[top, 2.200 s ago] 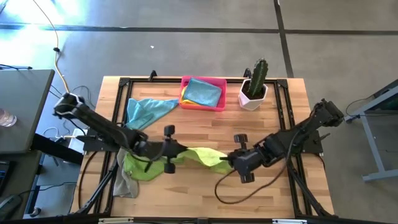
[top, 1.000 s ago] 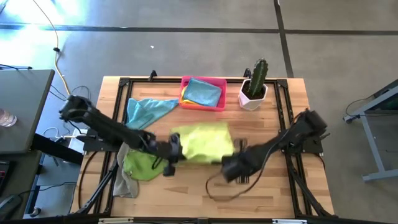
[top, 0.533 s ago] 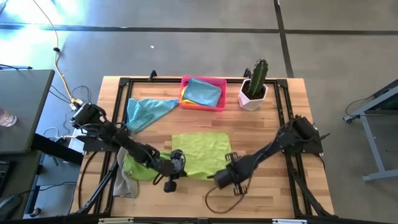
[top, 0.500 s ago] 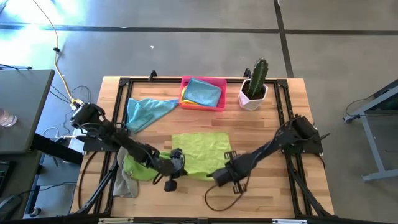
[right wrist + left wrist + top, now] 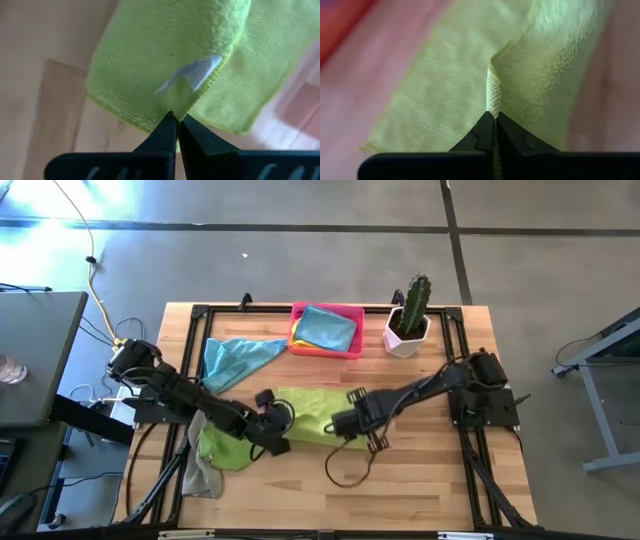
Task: Fold microfiber towels
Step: Fold the light green microfiber cloth on the table
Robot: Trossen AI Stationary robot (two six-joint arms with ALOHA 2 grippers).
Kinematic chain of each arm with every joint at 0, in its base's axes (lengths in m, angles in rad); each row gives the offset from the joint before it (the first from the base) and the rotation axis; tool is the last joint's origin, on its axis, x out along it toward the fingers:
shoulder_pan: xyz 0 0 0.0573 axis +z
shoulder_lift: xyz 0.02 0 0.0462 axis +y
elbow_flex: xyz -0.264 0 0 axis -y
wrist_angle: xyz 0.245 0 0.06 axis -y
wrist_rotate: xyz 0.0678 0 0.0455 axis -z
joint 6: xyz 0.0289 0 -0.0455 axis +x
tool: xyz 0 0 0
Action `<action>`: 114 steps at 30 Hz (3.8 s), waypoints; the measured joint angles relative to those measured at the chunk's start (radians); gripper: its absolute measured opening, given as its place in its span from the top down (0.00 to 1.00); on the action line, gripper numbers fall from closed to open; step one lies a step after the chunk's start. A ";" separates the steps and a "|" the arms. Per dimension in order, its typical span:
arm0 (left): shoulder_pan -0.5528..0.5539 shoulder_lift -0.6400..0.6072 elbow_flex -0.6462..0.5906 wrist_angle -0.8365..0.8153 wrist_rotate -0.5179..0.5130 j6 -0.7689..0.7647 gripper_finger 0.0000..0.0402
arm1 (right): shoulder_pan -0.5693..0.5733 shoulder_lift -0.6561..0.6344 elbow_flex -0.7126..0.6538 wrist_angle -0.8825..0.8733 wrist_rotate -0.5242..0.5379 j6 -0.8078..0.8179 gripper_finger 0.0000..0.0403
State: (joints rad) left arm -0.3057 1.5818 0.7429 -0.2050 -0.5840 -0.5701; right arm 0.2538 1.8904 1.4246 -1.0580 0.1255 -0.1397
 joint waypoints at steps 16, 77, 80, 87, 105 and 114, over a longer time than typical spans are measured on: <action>0.113 0.009 0.000 -0.004 -0.102 0.050 0.99 | -0.212 0.004 0.000 0.003 -0.086 -0.068 1.00; 0.246 0.061 0.001 -0.243 0.037 0.146 0.51 | 0.005 0.005 -0.006 0.078 0.217 0.662 0.58; 0.247 0.050 0.002 -0.250 0.084 0.185 0.51 | 0.026 -0.020 -0.079 0.067 0.240 0.732 0.58; 0.246 0.011 0.028 -0.284 0.073 0.245 0.51 | 0.060 -0.218 -0.422 0.411 0.213 0.902 0.58; 0.245 0.000 0.081 -0.122 0.284 0.658 0.51 | -0.004 -0.224 -0.743 1.288 0.436 1.179 0.58; 0.263 0.032 0.080 -0.072 0.427 0.598 0.51 | -0.062 -0.132 -0.647 1.106 0.329 1.194 0.58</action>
State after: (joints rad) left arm -0.0429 1.6140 0.8232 -0.2774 -0.1572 0.0277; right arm 0.1920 1.7588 0.7775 0.0480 0.4543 1.0543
